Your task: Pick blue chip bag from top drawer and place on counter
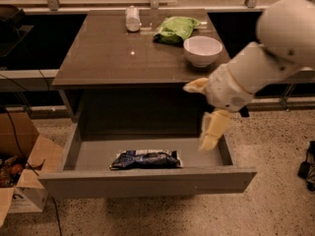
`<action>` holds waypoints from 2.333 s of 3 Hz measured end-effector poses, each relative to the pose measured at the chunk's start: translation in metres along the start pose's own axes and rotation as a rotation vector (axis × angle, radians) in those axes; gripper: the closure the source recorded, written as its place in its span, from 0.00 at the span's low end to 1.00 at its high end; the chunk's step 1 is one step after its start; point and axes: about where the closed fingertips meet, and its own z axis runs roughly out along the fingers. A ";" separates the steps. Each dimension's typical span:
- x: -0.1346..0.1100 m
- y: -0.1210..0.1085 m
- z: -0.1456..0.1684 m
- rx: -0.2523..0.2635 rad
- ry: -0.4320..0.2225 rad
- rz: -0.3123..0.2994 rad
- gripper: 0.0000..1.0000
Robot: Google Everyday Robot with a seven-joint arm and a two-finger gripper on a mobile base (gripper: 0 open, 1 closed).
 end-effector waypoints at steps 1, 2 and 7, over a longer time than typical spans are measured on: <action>0.002 -0.008 0.038 -0.076 -0.039 -0.031 0.00; 0.002 -0.017 0.075 -0.121 -0.065 -0.008 0.00; 0.062 -0.036 0.195 -0.248 0.030 0.139 0.19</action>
Offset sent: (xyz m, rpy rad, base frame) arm 0.0409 0.0678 -0.1004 0.0883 0.1737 0.0377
